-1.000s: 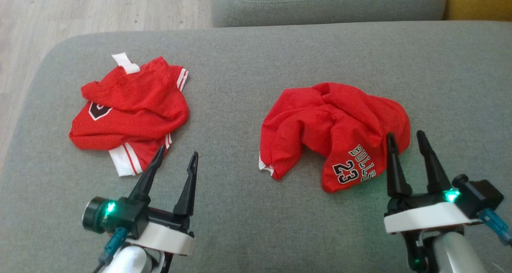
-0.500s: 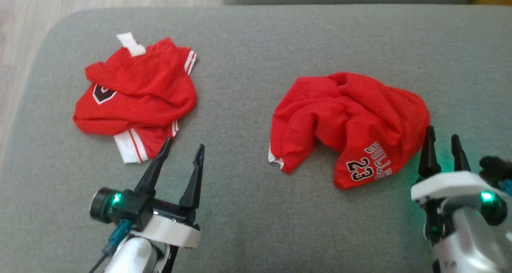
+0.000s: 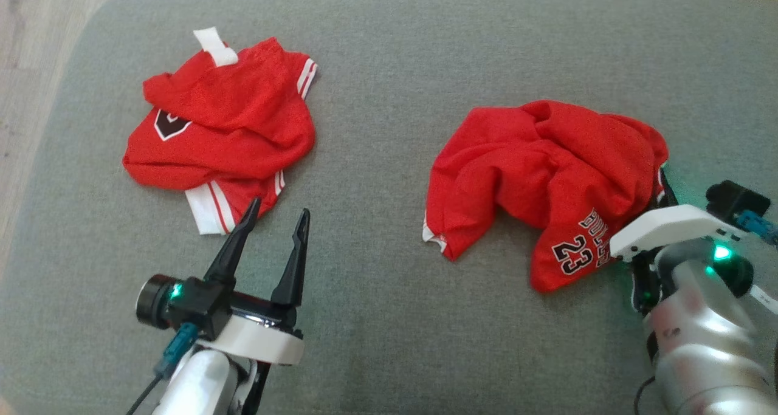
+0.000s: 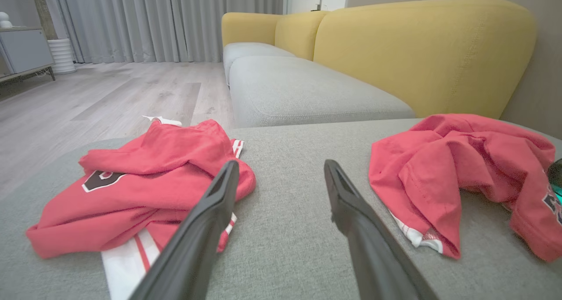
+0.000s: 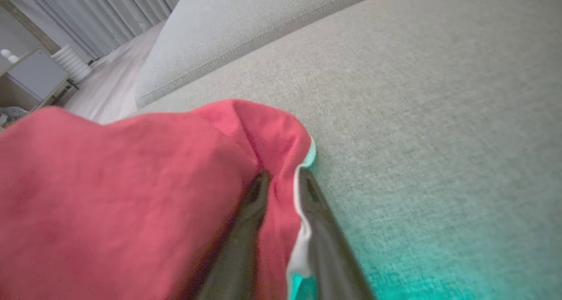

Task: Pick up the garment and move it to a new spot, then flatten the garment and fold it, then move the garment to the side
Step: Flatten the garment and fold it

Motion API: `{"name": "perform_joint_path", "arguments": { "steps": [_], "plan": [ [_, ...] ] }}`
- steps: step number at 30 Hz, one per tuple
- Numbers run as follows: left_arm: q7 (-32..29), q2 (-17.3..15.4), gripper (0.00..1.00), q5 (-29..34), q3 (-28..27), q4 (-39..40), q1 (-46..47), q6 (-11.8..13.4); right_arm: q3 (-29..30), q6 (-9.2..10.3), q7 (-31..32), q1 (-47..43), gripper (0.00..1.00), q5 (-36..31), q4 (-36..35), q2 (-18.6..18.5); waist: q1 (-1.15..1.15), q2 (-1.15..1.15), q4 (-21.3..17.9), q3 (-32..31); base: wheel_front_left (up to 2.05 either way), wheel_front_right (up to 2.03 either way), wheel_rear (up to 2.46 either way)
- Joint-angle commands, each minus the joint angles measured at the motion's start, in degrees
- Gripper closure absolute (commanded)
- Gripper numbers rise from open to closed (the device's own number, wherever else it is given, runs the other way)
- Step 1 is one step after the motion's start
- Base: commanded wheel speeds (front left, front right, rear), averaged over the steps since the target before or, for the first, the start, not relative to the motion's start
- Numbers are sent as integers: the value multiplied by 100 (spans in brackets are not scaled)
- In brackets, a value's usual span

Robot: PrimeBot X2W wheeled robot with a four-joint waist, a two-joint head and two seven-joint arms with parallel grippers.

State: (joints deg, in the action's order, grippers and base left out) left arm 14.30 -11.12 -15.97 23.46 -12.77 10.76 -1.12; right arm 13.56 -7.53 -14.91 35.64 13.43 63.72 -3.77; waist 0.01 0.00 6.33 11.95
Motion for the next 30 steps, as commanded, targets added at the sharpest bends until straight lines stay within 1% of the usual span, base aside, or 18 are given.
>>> {"name": "perform_joint_path", "arguments": {
  "steps": [1,6,9,10,11,14,17,20,23,27,30],
  "plan": [
    [70,18,0,61,-312,126,211,-31,7,4,-6,-47,100,-196,-397,90,-1,0,-56,-73,0,0,0],
    [70,140,0,118,-416,84,138,-102,422,4,-7,-99,100,-658,-1212,90,-1,0,-154,-278,0,0,0],
    [70,220,0,151,-490,82,85,-126,876,4,-7,92,100,-1180,-1615,90,-1,0,-190,-422,0,0,0],
    [70,220,0,151,-490,82,85,-126,876,4,-7,92,100,-1180,-1615,90,-1,0,-190,-422,0,0,0],
    [70,246,0,158,-517,82,63,-135,1059,4,18,204,100,-1421,-1775,88,-1,0,-194,-469,0,0,0],
    [70,316,0,176,-601,91,-7,-163,1515,4,323,656,100,-2101,-2383,-17,-1,0,-166,-587,0,0,0],
    [70,393,0,188,-680,110,-67,-191,1616,4,635,1143,100,-2586,-2989,-151,-1,0,-83,-668,0,0,0],
    [70,451,0,200,-756,117,-133,-226,1283,4,828,1435,100,-2904,-3452,-202,-1,0,0,-721,0,0,0],
    [70,492,0,232,-808,116,-189,-267,708,4,937,1405,100,-3070,-3755,-149,-1,0,79,-742,0,0,0],
    [70,538,0,276,-853,101,-232,-318,-253,4,1069,761,100,-3112,-3853,10,-1,0,197,-711,0,0,0],
    [70,557,0,309,-870,80,-221,-362,-993,4,1082,60,100,-2971,-3692,75,-1,0,275,-635,0,0,0]
  ]
}}
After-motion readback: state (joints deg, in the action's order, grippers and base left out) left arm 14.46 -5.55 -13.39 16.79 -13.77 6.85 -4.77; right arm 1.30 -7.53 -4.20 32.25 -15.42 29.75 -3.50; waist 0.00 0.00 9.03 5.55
